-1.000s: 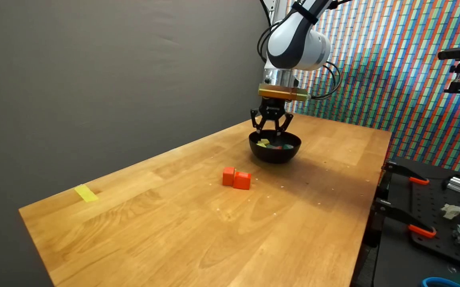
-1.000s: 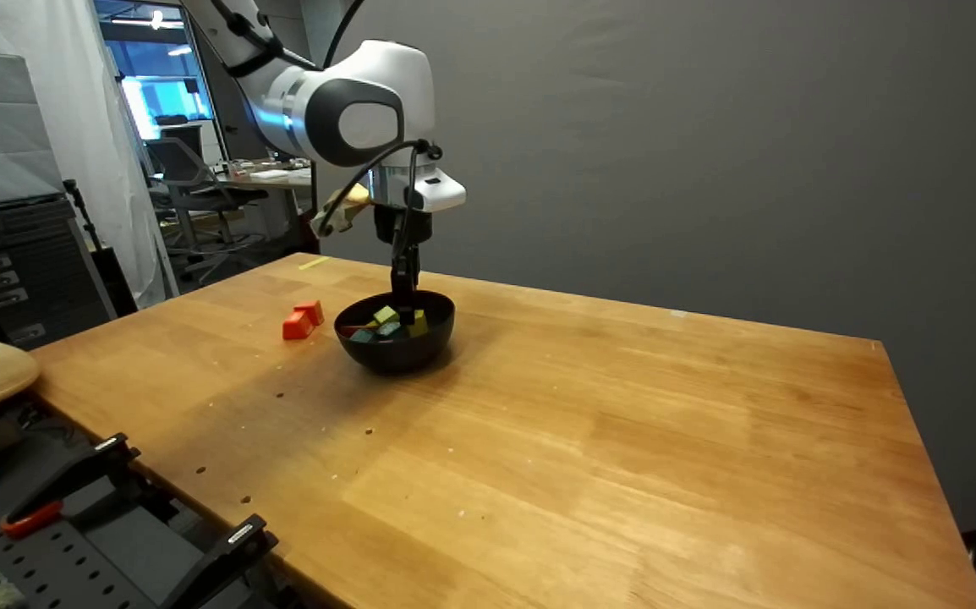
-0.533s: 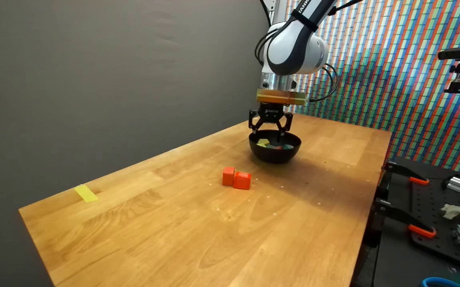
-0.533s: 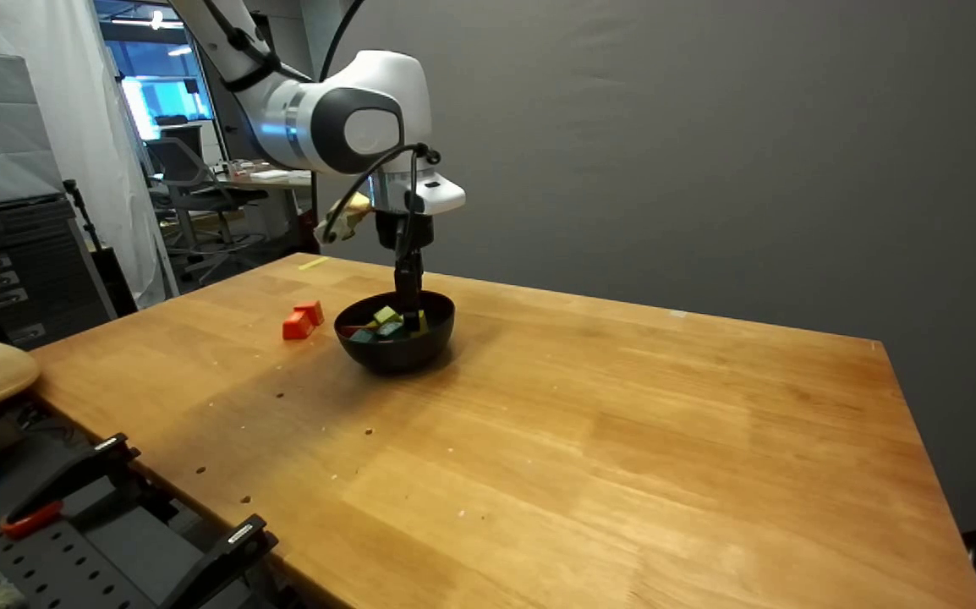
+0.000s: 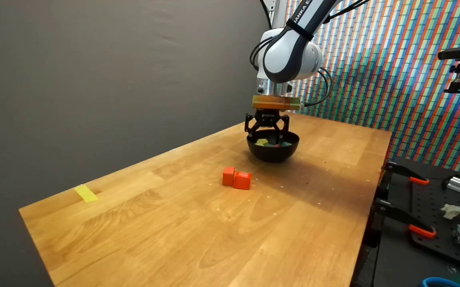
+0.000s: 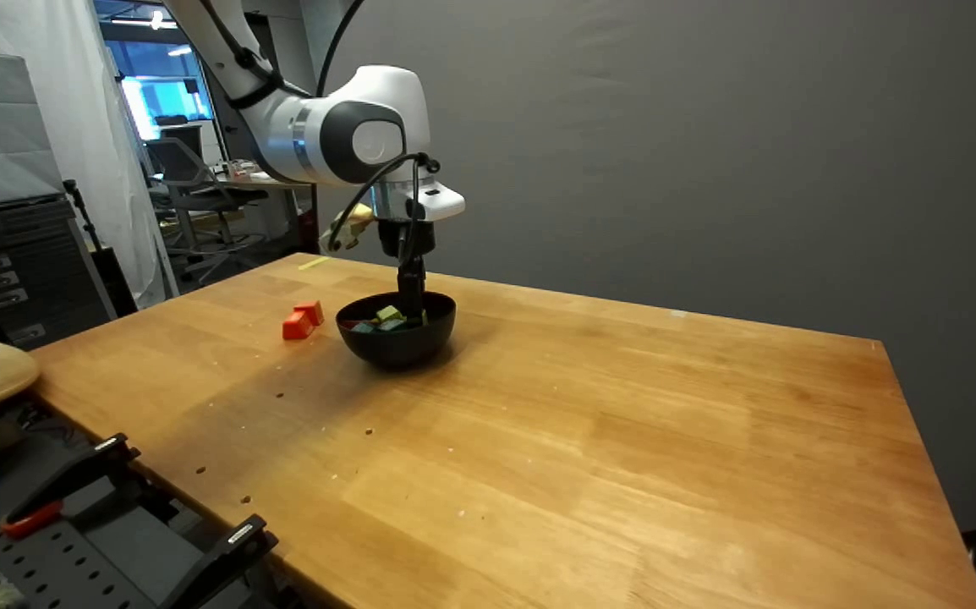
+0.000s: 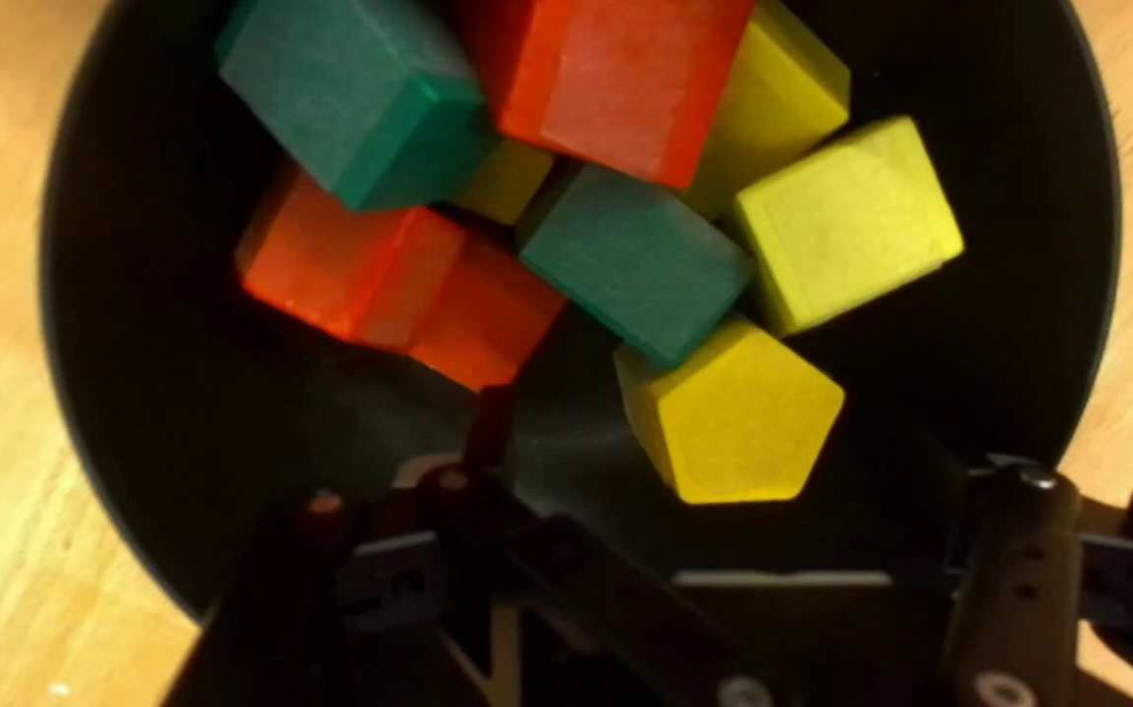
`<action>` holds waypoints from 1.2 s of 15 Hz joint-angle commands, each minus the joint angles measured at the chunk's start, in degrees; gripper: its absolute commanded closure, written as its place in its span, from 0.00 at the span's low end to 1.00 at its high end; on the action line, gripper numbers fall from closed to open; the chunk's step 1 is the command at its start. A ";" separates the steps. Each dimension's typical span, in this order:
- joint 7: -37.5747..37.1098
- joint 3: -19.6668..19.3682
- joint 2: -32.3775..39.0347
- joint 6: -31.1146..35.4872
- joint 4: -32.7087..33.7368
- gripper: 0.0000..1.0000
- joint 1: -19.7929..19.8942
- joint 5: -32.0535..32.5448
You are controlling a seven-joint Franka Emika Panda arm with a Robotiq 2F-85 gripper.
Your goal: Remove the cubes from the bowl
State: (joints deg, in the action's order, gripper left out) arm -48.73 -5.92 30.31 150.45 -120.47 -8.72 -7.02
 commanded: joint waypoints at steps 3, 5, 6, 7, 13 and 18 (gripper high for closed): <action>-2.58 -1.77 1.28 1.05 0.94 0.53 -1.30 1.36; -2.90 -1.95 1.06 1.15 0.47 0.68 -1.06 1.12; -3.18 -2.09 1.02 1.17 0.29 0.75 -0.94 1.02; -3.50 -2.19 0.93 1.16 0.17 0.75 -0.87 0.98; -2.44 -1.48 -3.54 -0.98 -1.61 0.79 0.67 0.34; -3.04 -7.10 -14.12 1.67 -6.71 0.79 0.47 8.56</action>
State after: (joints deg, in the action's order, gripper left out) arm -50.87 -9.04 24.28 150.20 -122.00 -8.06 -3.76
